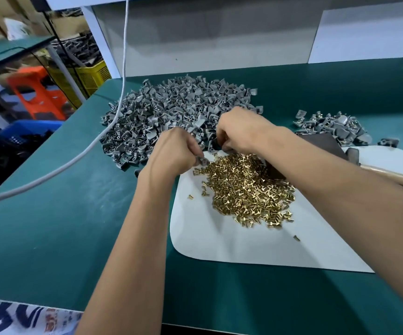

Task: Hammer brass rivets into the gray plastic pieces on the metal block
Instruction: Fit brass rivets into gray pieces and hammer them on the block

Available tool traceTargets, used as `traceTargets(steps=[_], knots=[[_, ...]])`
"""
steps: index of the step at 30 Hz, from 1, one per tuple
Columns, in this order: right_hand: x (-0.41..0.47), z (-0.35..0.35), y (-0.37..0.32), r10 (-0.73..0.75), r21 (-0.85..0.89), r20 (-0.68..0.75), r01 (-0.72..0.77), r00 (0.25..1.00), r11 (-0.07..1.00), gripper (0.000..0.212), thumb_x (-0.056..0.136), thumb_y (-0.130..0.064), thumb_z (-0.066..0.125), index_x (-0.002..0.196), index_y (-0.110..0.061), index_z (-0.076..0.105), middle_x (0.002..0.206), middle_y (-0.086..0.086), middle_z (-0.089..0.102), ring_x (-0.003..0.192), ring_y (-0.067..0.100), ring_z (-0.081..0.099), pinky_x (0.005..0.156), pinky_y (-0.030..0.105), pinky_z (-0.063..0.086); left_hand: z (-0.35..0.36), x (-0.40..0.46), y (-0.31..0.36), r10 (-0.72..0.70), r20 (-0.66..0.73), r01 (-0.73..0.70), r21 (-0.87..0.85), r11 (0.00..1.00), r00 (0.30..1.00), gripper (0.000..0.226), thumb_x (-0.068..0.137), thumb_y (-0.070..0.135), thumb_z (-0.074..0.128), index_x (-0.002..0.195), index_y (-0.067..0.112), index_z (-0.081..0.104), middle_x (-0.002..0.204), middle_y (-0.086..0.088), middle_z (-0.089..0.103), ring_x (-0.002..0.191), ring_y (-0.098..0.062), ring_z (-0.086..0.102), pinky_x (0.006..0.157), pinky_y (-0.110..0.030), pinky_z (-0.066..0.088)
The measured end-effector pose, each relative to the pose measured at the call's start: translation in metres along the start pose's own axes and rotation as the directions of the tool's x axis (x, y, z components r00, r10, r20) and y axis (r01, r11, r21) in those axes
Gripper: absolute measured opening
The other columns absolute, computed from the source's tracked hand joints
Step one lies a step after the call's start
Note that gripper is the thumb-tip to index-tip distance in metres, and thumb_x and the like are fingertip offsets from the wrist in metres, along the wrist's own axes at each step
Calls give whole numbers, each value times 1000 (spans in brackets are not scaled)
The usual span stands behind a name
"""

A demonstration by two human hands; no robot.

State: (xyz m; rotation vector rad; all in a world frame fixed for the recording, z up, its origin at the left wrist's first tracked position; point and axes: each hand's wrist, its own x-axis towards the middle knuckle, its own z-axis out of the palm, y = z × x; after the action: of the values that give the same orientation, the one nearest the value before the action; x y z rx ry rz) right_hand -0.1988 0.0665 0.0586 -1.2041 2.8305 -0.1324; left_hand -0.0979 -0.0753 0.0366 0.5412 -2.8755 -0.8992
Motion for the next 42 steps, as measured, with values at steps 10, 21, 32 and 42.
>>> traceTargets(steps=[10, 21, 32, 42], knots=[[-7, 6, 2, -55, -169, 26, 59, 998, 984, 27, 95, -2, 56, 71, -14, 50, 79, 6, 61, 70, 20, 58, 70, 39, 53, 0, 4, 11, -234, -257, 96, -456, 885, 938, 14, 77, 10, 74, 73, -2, 69, 64, -11, 71, 60, -22, 65, 70, -32, 62], [-85, -21, 63, 200, 471, -358, -9, 912, 882, 17, 97, -15, 67, 99, -29, 76, 89, -14, 69, 73, -4, 64, 71, 11, 46, 38, 4, 82, -144, -5, 68, -863, 500, 990, 29, 77, -12, 80, 76, 6, 56, 79, -15, 73, 75, -24, 78, 76, -32, 64], [-132, 19, 123, 514, 653, -529, -62, 675, 754, 16, 96, -8, 64, 92, -22, 70, 88, -9, 71, 85, 13, 69, 83, 22, 53, 78, 4, 116, 100, -173, -200, -852, 483, 980, 37, 76, -3, 84, 109, 13, 78, 83, 2, 71, 80, -8, 62, 65, -16, 49], [-135, 22, 123, 519, 621, -500, -130, 694, 773, 10, 99, -8, 61, 98, -13, 70, 95, -1, 68, 80, 8, 56, 71, 1, 36, 83, 2, 105, 72, -53, -62, -988, 139, 996, 20, 86, -7, 74, 103, 5, 73, 92, -12, 68, 76, -15, 70, 82, -27, 61]])
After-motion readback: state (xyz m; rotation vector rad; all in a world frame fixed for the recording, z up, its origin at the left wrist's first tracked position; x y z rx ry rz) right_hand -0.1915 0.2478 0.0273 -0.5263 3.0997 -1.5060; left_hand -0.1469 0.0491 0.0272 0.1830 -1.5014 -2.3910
